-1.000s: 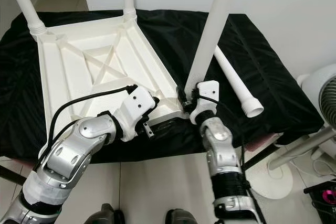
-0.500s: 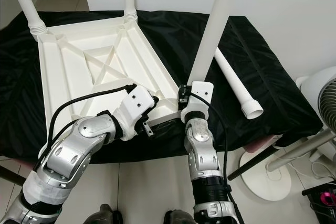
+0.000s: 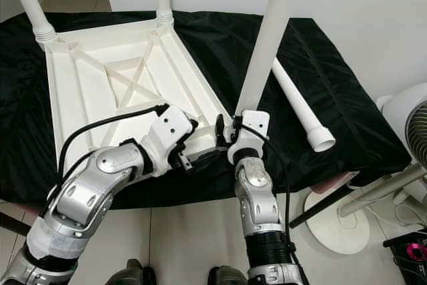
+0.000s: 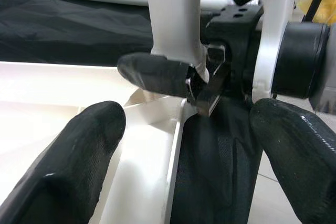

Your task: Building children table

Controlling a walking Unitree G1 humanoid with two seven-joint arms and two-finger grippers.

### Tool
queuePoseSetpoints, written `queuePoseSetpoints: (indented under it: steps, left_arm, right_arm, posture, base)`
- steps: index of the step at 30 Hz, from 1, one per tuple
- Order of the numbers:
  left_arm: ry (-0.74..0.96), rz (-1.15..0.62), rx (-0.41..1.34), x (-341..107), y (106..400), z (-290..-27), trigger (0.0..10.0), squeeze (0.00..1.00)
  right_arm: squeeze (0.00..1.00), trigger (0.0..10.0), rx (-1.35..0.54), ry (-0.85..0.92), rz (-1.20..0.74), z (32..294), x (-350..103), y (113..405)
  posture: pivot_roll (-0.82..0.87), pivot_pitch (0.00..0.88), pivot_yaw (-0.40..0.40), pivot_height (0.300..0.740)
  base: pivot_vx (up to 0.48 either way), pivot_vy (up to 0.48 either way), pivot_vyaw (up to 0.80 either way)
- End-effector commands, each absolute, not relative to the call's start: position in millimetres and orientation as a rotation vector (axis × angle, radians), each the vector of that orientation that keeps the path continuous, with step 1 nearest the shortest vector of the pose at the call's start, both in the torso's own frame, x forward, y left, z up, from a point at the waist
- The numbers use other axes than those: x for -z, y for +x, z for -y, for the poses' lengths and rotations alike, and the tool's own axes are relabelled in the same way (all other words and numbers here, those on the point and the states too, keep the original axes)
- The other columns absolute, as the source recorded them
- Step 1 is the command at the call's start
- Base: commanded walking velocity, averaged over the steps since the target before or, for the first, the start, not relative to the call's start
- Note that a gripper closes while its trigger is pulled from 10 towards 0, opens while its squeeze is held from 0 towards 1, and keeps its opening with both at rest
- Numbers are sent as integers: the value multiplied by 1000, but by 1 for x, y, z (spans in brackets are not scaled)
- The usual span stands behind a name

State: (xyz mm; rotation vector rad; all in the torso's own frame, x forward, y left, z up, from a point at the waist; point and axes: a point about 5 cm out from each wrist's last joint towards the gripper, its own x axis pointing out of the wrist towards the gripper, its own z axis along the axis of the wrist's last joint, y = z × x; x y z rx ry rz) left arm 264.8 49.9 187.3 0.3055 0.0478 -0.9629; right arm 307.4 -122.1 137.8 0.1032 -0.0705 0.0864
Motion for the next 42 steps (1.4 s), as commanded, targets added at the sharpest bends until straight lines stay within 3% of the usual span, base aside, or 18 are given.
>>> queuePoseSetpoints:
  steps: [1, 2, 3, 11, 16, 27, 28, 29, 30, 42]
  left_arm:
    - [311, -38, 898, -188, 269, -51, 10000, 0]
    - [310, -35, 899, -189, 269, -51, 10000, 0]
    - [314, -33, 898, -189, 270, -51, 10000, 0]
    - [317, -34, 904, -189, 271, -51, 10000, 0]
    - [320, -37, 914, -189, 270, -51, 10000, 0]
    - [326, -46, 921, -188, 269, -52, 10000, 0]
    - [327, -47, 924, -188, 268, -52, 10000, 0]
    - [327, -47, 924, -188, 268, -52, 10000, 0]
    - [327, -48, 925, -188, 268, -52, 10000, 0]
    - [325, -49, 930, -187, 267, -51, 10000, 0]
  right_arm:
    - [1000, 10000, -139, 92, 105, 124, -146, 308]
    - [1000, 10000, -162, 78, 112, 126, -148, 308]
    - [0, 10000, -203, 76, 110, 129, -149, 308]
    - [0, 10000, -340, 4, 138, 146, -156, 312]
    - [0, 10000, -531, -81, 115, 156, -154, 318]
    - [0, 10000, -650, -142, 47, 168, -146, 322]
    - [0, 2824, -673, -154, 29, 171, -143, 324]
    - [0, 2824, -673, -154, 29, 171, -143, 324]
    - [0, 0, -671, -152, 17, 174, -141, 326]
    - [0, 0, -662, -101, -19, 176, -127, 322]
  posture:
    - [-58, 42, -52, 740]
    - [-58, 42, -52, 740]
    - [-56, 39, -45, 740]
    - [-58, 32, -34, 740]
    - [-53, 37, -24, 740]
    - [-49, 44, -16, 740]
    - [-49, 45, -15, 740]
    - [-49, 45, -15, 740]
    - [-49, 45, -15, 740]
    - [-49, 39, -22, 740]
  base:
    - [0, 0, 0]
    - [0, 0, 0]
    - [0, 0, 0]
    - [0, 0, 0]
    - [0, 0, 0]
    - [0, 0, 0]
    - [0, 0, 0]
    - [0, 0, 0]
    - [0, 0, 0]
    - [0, 0, 0]
